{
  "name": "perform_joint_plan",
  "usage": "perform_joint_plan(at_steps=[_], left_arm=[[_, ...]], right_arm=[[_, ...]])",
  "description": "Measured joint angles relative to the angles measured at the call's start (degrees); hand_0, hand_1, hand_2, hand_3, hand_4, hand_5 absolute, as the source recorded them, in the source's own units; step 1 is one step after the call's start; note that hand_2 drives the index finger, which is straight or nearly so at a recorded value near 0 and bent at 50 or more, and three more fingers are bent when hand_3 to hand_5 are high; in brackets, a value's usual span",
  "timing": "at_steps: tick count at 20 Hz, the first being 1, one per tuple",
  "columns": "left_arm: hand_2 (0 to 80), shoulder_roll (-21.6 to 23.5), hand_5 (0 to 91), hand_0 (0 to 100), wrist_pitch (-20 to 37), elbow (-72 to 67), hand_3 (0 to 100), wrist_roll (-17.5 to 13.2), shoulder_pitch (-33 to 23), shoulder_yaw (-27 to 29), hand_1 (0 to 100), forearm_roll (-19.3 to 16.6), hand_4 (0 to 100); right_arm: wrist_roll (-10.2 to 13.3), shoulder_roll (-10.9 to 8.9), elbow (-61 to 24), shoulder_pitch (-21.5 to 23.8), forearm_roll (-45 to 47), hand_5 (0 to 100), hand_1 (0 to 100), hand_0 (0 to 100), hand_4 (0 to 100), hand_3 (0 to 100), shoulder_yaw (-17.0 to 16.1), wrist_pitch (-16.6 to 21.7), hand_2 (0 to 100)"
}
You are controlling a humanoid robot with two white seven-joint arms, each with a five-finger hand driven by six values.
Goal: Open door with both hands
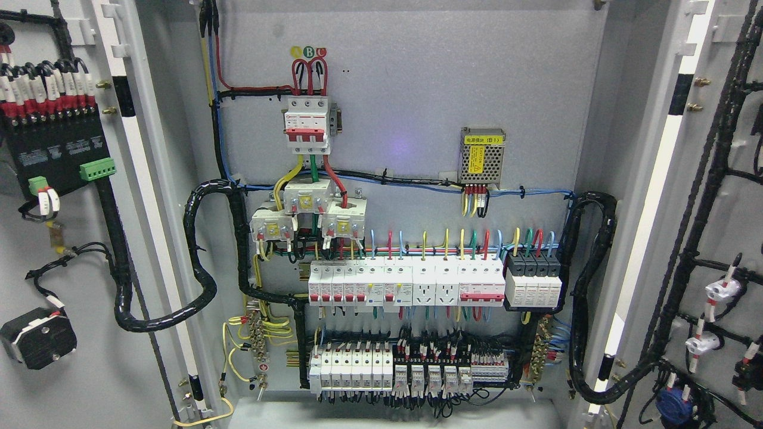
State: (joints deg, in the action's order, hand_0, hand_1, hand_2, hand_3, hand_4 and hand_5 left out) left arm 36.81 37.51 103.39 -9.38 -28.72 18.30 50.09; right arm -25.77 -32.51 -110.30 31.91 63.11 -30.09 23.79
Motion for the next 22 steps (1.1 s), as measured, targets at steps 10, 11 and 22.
perform_joint_plan(at_steps=[10,11,22], left_arm=[[0.0,0.4,0.0,0,0.0,-1.1,0,-0.2,0.2,0.3,0,1.8,0],[0.0,0.5,0.0,0,0.0,-1.2,0,-0.2,0.2,0.3,0,1.9,0],[0.0,1.1,0.0,0,-0.1,-0.6,0,0.2,0.0,0.2,0,2.2,0]], right_arm=[[0.1,0.04,0.2,1.4,0.2,0,0,0,0,0,-0.8,-0.1,0],[0.1,0.04,0.2,1.7,0.3,0,0,0,0,0,-0.9,0.0,0],[0.1,0.06,-0.5,3.4,0.5,0,0,0,0,0,-1.1,0.5,0]])
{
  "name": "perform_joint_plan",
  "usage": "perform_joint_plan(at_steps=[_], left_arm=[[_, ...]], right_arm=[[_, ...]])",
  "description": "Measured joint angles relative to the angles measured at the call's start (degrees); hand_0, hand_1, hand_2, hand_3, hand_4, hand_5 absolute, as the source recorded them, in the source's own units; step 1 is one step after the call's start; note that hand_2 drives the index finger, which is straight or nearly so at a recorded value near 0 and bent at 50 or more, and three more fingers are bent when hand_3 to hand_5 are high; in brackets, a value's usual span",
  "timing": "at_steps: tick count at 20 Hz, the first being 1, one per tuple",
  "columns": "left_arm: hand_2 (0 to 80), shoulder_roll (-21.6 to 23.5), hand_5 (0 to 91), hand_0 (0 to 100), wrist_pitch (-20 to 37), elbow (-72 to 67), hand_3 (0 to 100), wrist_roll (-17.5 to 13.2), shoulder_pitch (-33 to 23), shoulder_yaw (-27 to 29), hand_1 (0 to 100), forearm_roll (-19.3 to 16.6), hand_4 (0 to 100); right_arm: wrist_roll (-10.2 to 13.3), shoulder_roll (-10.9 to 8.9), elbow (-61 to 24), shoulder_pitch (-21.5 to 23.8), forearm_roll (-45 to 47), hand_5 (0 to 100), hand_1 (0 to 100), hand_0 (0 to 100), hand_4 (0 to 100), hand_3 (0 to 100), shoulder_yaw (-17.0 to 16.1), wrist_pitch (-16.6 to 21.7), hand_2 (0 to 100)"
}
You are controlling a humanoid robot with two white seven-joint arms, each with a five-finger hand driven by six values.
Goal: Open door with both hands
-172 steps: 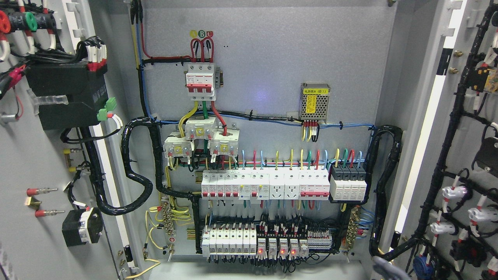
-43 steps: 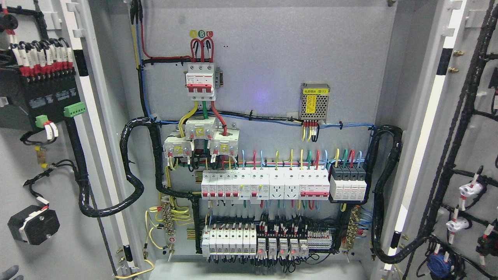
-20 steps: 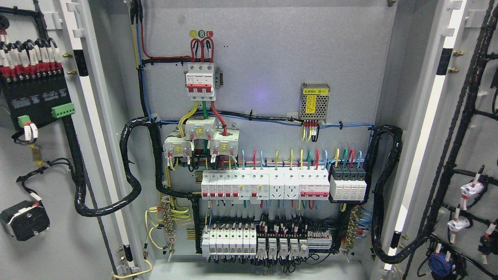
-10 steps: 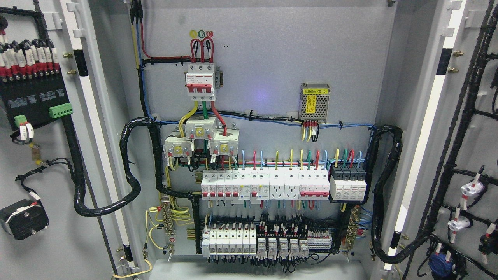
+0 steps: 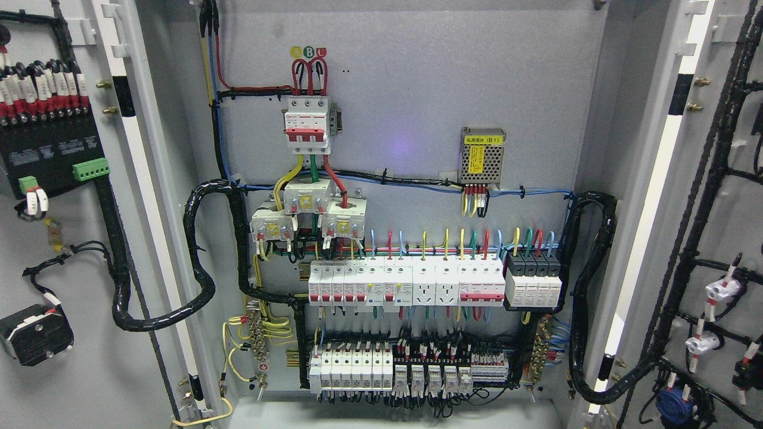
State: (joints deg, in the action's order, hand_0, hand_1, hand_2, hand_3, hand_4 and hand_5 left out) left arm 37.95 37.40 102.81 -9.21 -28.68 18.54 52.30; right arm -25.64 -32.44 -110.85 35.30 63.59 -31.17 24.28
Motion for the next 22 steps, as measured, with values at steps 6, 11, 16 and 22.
perform_joint_plan(at_steps=[6,11,16,22], left_arm=[[0.0,0.4,0.0,0,0.1,1.8,0,0.3,-0.3,-1.0,0,-0.2,0],[0.0,0.6,0.0,0,0.4,3.2,0,-0.1,-0.3,-2.2,0,-0.4,0],[0.0,0.7,0.0,0,0.5,4.1,0,-0.2,-0.1,-3.4,0,-0.7,0],[0.0,0.8,0.0,0,0.5,5.2,0,-0.2,-0.1,-4.9,0,-1.2,0]], right_arm=[[-2.3,-0.08,-1.7,1.7,0.0,0,0,0,0,0,0.2,0.1,0],[-3.2,-0.19,-3.0,2.4,0.0,0,0,0,0,0,0.3,0.1,0],[-3.4,-0.28,-4.1,2.7,0.0,0,0,0,0,0,0.8,0.1,0],[-3.4,-0.38,-5.2,2.9,-0.1,0,0,0,0,0,2.1,0.1,0]])
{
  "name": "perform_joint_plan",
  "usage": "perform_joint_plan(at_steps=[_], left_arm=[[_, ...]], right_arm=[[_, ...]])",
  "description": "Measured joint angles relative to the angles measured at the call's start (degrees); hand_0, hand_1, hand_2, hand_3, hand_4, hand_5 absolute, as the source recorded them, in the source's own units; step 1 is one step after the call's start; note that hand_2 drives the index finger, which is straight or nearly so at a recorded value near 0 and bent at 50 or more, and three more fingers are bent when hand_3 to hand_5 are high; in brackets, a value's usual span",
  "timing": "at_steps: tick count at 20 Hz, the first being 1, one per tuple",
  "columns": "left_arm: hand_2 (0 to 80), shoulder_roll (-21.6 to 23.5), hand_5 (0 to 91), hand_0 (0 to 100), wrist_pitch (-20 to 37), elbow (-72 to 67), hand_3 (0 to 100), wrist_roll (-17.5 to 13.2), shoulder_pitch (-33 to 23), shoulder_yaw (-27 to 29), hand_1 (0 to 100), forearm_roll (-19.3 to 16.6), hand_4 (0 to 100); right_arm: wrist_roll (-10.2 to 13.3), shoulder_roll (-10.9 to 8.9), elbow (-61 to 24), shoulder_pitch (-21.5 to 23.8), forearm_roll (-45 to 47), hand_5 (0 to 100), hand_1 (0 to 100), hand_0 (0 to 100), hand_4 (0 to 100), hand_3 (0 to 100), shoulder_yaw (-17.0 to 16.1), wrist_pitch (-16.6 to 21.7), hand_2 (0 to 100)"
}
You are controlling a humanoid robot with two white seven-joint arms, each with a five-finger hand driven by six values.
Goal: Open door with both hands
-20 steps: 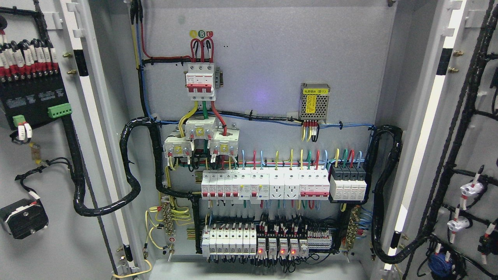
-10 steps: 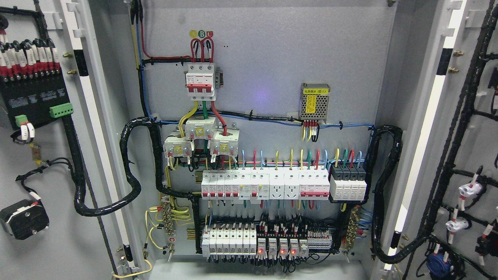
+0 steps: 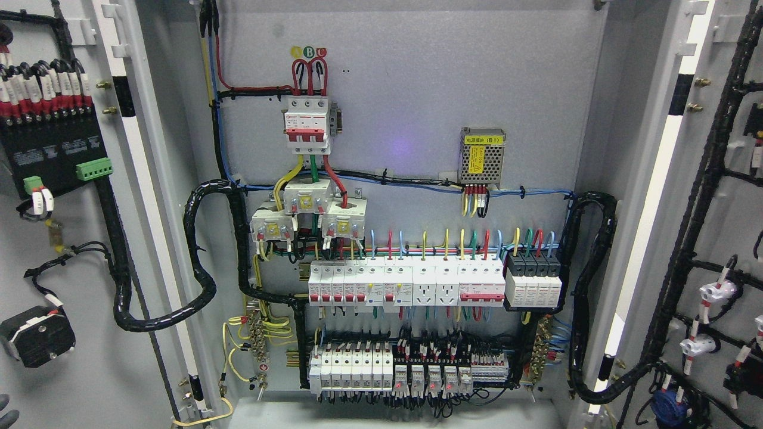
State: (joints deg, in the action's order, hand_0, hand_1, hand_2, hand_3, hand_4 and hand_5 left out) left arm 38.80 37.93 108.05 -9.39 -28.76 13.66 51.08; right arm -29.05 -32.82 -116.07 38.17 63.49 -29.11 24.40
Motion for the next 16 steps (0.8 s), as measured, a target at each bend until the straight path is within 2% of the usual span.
perform_joint_plan(at_steps=[5,16], left_arm=[[0.0,0.0,0.0,0,0.0,1.1,0,0.0,-0.2,-0.8,0,-0.3,0],[0.0,-0.3,0.0,0,0.3,2.6,0,-0.1,-1.3,-3.4,0,-3.5,0]], right_arm=[[0.0,-0.01,-1.0,0.0,-0.1,0,0,0,0,0,0.9,0.0,0],[-0.1,0.14,-2.5,0.0,-0.8,0,0,0,0,0,4.2,0.0,0]])
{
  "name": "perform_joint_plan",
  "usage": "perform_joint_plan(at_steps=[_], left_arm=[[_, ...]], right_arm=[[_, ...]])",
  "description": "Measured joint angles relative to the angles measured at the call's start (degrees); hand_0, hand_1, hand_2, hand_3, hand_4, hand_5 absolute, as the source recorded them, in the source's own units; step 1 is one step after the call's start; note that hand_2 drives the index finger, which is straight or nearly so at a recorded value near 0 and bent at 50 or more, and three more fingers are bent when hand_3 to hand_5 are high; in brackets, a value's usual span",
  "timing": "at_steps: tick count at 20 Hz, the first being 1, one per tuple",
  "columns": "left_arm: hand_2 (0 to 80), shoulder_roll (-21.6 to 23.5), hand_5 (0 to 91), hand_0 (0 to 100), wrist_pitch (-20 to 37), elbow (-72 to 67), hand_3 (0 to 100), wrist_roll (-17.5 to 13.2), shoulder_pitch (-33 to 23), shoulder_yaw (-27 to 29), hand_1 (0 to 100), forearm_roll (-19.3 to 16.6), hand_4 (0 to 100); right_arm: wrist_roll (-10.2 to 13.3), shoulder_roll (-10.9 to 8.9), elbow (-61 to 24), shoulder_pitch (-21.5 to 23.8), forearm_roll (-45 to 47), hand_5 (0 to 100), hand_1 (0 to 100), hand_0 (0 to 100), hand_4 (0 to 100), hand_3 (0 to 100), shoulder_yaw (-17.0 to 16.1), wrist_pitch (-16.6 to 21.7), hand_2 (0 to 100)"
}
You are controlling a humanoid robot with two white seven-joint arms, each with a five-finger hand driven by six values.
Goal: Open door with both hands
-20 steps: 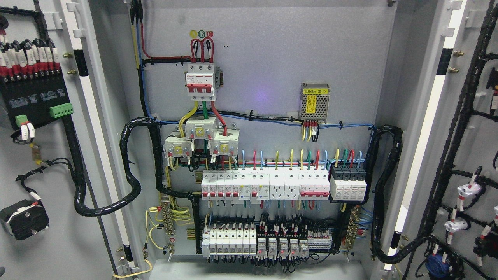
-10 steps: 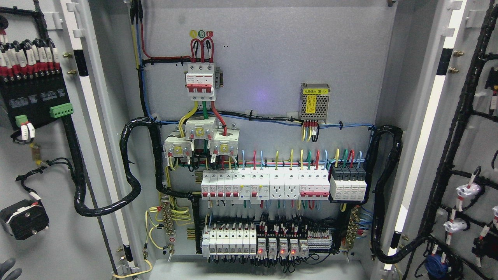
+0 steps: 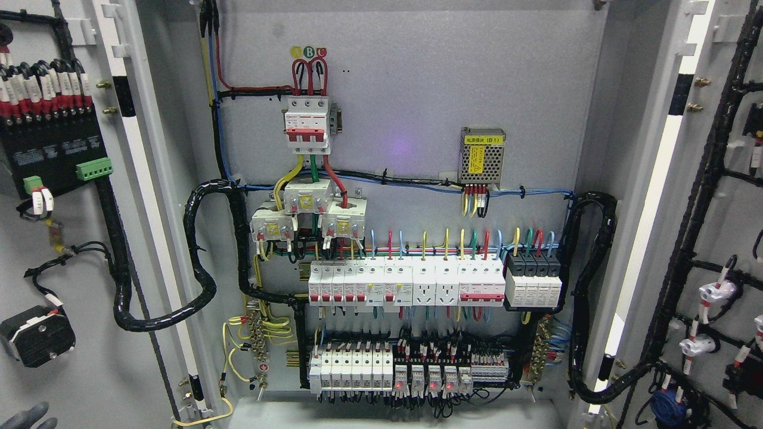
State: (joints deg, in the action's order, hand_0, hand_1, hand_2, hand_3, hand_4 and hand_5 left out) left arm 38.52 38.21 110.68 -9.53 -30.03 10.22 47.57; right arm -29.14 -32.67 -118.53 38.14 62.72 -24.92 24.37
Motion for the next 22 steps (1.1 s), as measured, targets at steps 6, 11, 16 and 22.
perform_joint_plan(at_steps=[6,11,16,22], left_arm=[[0.0,-0.3,0.0,0,-0.4,0.4,0,-0.2,-2.6,-0.8,0,-1.0,0],[0.0,-0.7,0.0,0,-0.7,0.3,0,-0.2,-4.9,-2.0,0,-2.3,0],[0.0,-2.2,0.0,0,-1.7,-1.4,0,-0.3,-6.0,-4.0,0,-3.3,0],[0.0,-4.7,0.0,0,-2.4,-5.7,0,-0.3,-6.5,-6.7,0,-3.8,0]], right_arm=[[0.0,0.33,-0.4,0.0,-2.2,0,0,0,0,0,2.7,0.0,0],[0.0,0.56,-0.4,0.5,-4.3,0,0,0,0,0,5.2,0.0,0],[0.0,0.83,0.4,1.0,-8.2,0,0,0,0,0,8.8,0.0,0],[0.0,1.27,2.5,1.3,-12.9,0,0,0,0,0,14.3,0.0,0]])
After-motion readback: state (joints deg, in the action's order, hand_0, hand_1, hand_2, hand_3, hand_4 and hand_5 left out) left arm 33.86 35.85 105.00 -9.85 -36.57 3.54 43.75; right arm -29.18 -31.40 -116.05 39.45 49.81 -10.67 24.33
